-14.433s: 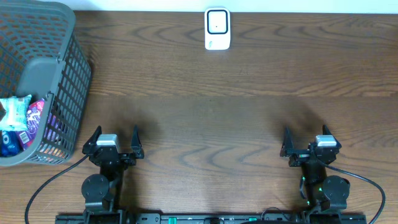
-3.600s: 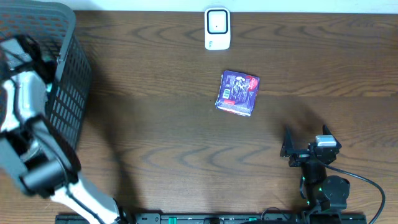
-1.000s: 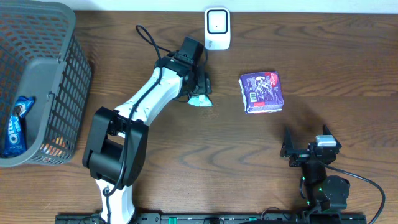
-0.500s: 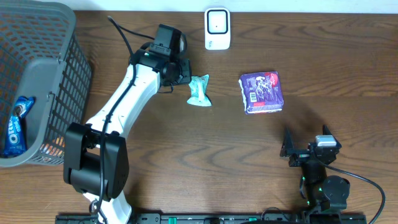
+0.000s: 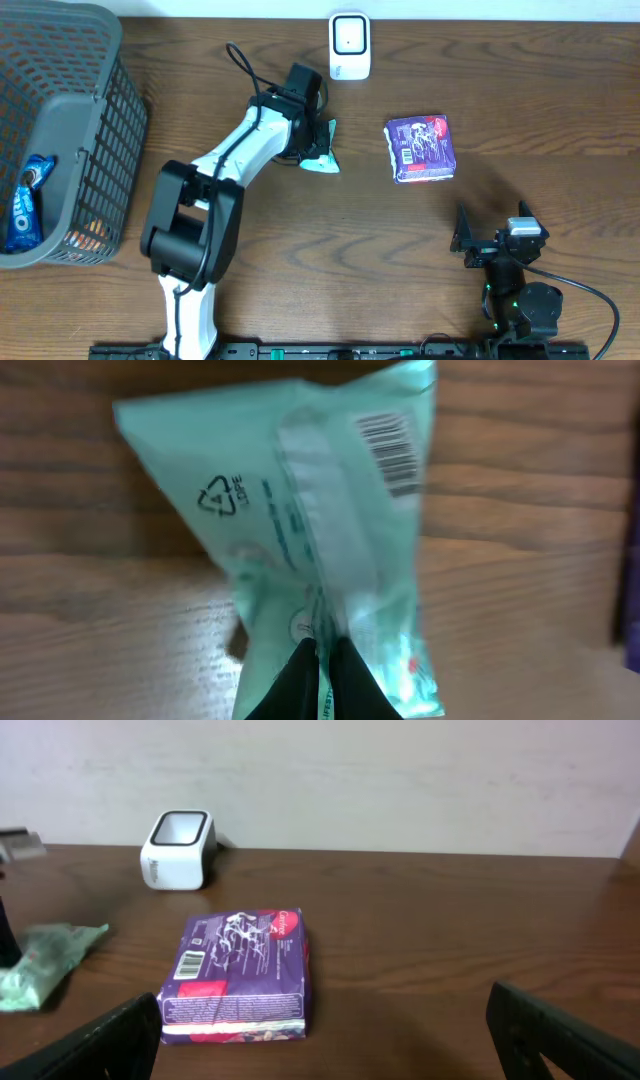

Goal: Scan the item barcode

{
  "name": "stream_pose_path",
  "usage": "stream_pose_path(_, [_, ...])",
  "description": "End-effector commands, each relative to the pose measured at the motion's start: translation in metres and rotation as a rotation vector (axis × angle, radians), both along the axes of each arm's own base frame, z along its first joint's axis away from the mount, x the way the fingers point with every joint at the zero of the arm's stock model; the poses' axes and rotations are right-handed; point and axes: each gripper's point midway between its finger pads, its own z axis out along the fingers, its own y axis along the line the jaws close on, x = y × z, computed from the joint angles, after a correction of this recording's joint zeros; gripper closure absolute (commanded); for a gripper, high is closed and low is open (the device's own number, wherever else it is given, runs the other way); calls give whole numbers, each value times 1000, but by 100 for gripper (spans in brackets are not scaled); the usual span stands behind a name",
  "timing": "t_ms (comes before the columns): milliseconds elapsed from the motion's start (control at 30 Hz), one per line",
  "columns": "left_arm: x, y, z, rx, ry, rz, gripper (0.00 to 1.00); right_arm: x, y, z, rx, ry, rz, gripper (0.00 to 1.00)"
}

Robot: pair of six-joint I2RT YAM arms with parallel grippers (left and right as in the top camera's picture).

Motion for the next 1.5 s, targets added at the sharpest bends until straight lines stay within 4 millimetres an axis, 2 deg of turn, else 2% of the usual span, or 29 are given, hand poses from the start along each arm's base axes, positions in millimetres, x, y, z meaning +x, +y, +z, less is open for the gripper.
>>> stream_pose_path(0, [-4,6,-30,46,50,-11,92,0,-5,-1,13,1,-22,1])
stream_pose_path(67, [-2,17,-37,112,37,-36,93,0,-5,-1,13,1,-22,1])
stream_pose_path(167, [8,39,-17,209,-12,3,92,0,-5,-1,13,1,-22,1])
stream_pose_path(233, [18,50,10,250,-69,31,92,0,-5,-1,13,1,-22,1])
stream_pose_path(267, [29,57,43,267,-149,59,92,0,-5,-1,13,1,-22,1])
stream_pose_path(333, [37,58,78,248,-237,81,93,0,-5,-1,13,1,-22,1])
stream_pose_path(433, [39,57,109,215,-308,93,93,0,-5,-1,13,1,-22,1])
stream_pose_path(500, [35,53,108,192,-293,82,92,0,-5,-1,13,1,-22,1])
stream_pose_path(533, [32,50,104,175,-275,72,87,0,-5,-1,13,1,-22,1])
stream_pose_path(600, [23,37,87,107,-213,42,60,0,-5,-1,13,1,-22,1])
stream_pose_path(633, [19,29,77,71,-178,22,53,0,-5,-1,13,1,-22,1])
stream_pose_path(667, [14,21,56,42,-117,3,33,0,-5,-1,13,1,-22,1])
stream_pose_path(767, [14,17,28,38,-63,-2,24,0,-5,-1,13,1,-22,1])
stream_pose_path(800, [14,9,15,-2,-32,-11,20,0,-5,-1,13,1,-22,1])
stream_pose_path(900, [15,-4,4,-64,-12,-31,20,0,-5,-1,13,1,-22,1])
stream_pose_path(933, [16,-5,1,-64,-14,-31,24,0,-5,-1,13,1,-22,1])
stream_pose_path(967, [17,-5,-3,-62,-13,-31,33,0,-5,-1,13,1,-22,1])
stream_pose_path(1000, [17,-4,-8,-53,-8,-30,36,0,-5,-1,13,1,-22,1])
stream_pose_path(1033, [17,0,-14,-28,-2,-23,37,0,-5,-1,13,1,-22,1])
stream_pose_path(1067, [16,13,-25,47,7,-17,40,0,-5,-1,13,1,-22,1])
stream_pose_path(1133, [18,36,-33,178,-5,9,41,0,-5,-1,13,1,-22,1])
stream_pose_path(1200, [22,56,-29,272,-31,39,44,0,-5,-1,13,1,-22,1])
stream_pose_path(1267, [29,65,-15,302,-60,60,44,0,-5,-1,13,1,-22,1])
stream_pose_path(1300, [33,66,-3,296,-80,67,44,0,-5,-1,13,1,-22,1])
stream_pose_path(1367, [46,68,34,263,-156,92,44,0,-5,-1,13,1,-22,1])
stream_pose_path(1467, [52,68,76,211,-242,112,43,0,-5,-1,13,1,-22,1])
